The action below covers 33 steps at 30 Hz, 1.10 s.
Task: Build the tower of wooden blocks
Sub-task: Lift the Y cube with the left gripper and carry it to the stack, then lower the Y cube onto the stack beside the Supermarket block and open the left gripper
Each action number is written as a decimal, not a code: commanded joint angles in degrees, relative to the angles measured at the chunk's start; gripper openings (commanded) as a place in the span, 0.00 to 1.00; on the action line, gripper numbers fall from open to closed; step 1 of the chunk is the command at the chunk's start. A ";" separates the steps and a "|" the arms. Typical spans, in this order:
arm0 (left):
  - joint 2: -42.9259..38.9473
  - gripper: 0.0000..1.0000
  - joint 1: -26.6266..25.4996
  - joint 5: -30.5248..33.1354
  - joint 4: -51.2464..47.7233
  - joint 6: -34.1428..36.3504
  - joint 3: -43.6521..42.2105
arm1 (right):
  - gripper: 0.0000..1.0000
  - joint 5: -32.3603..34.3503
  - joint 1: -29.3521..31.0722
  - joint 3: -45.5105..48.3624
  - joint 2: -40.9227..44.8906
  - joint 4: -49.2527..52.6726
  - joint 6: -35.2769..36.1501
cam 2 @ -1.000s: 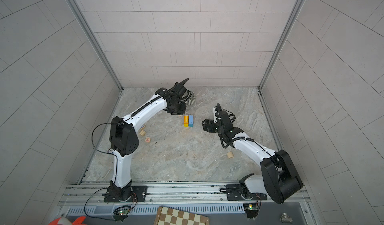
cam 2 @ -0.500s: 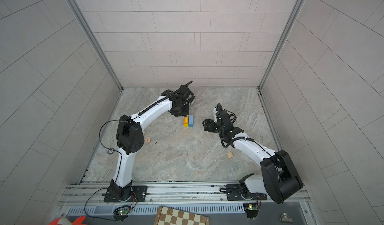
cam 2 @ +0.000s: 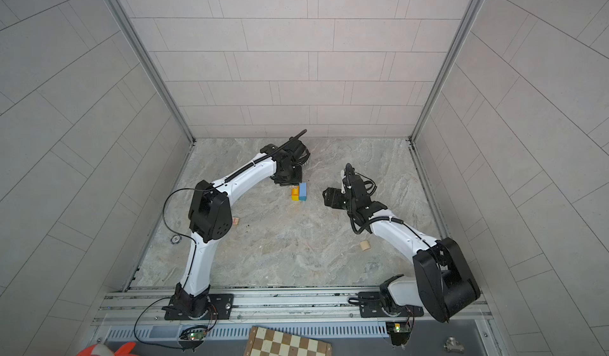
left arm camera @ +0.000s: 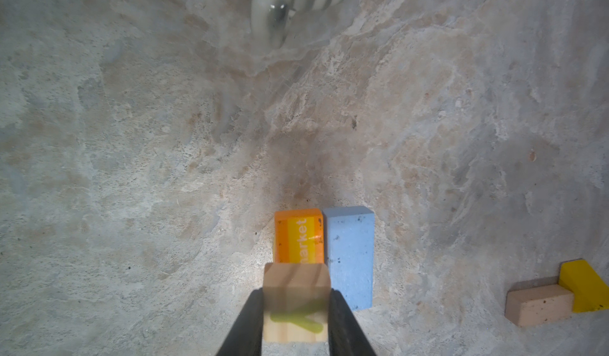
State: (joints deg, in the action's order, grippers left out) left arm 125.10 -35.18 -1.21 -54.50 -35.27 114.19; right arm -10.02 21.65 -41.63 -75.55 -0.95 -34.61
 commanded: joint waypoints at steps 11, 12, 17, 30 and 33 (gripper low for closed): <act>0.43 0.30 -0.64 0.49 1.64 -2.53 -1.34 | 0.83 1.08 -0.29 -0.22 -0.39 0.07 -1.08; 0.45 0.30 -0.68 0.42 1.61 -2.53 -1.56 | 0.83 1.13 -0.30 -0.21 -0.29 0.12 -1.07; 0.34 0.30 -0.76 -0.21 2.58 -3.02 -2.81 | 0.83 0.87 -0.34 -0.21 -0.46 -0.10 -1.18; 0.85 0.30 -0.78 -0.08 2.80 -3.05 -3.26 | 0.83 0.67 -0.38 -0.10 -0.57 -0.24 -1.21; 0.88 0.30 -0.79 -0.07 2.88 -3.05 -3.42 | 0.83 0.60 -0.38 -0.14 -0.74 -0.29 -1.16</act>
State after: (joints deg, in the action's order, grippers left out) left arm 125.10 -35.66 -1.56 -51.24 -37.95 111.79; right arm -10.04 21.41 -41.63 -75.88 -1.06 -35.00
